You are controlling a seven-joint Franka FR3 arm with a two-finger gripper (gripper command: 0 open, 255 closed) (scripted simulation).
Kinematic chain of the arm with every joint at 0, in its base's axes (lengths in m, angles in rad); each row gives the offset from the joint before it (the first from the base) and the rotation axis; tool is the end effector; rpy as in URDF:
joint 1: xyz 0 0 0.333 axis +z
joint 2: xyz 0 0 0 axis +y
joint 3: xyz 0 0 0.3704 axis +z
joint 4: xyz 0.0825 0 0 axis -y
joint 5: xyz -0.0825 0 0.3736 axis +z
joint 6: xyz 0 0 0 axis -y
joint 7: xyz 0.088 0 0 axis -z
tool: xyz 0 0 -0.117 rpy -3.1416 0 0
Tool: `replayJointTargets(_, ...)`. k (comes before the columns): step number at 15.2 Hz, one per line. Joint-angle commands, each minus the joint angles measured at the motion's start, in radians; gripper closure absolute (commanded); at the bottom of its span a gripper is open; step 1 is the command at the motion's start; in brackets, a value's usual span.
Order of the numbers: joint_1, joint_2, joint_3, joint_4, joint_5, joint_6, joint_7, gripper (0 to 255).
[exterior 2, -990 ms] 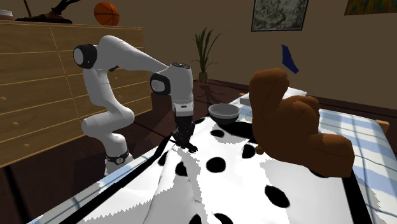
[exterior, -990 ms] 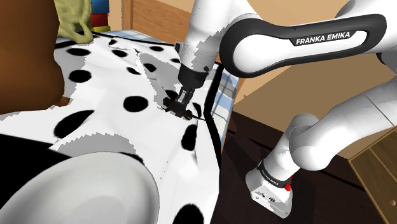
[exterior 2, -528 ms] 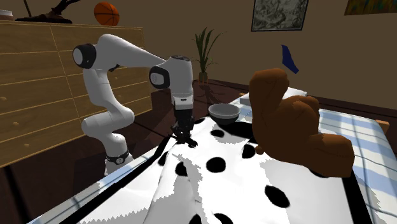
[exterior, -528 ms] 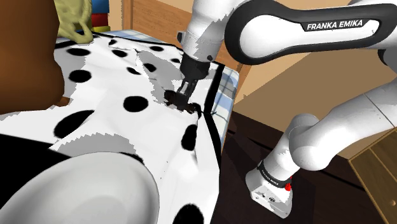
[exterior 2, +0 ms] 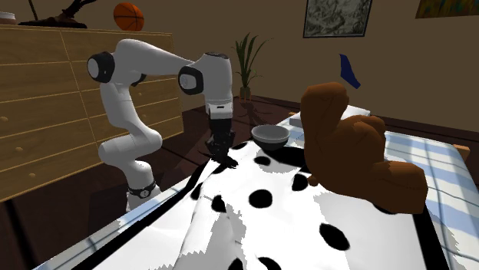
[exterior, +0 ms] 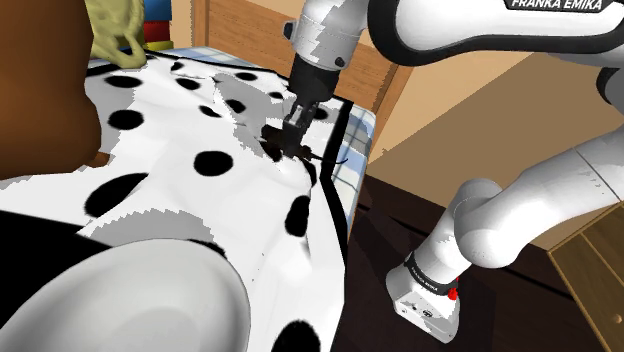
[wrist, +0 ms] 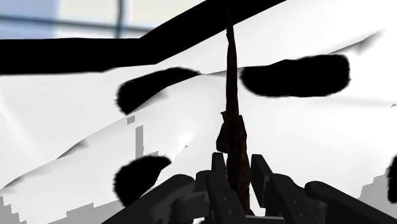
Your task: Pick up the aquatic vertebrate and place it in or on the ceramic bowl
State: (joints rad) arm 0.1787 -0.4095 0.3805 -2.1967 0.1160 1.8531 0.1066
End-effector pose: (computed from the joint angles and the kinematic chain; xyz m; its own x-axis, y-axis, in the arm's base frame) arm 0.3325 0.2498 0.5805 0.9211 0.3866 0.0456 0.3855 -0.9222 0.0311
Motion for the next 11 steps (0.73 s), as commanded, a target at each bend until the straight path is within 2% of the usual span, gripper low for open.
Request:
replayJointTargets(1,0.000,0.001,0.000,0.029,-0.001,-0.028,0.004,255)
replayJointTargets(11,-0.007,0.011,-0.010,0.172,-0.011,-0.161,0.005,255)
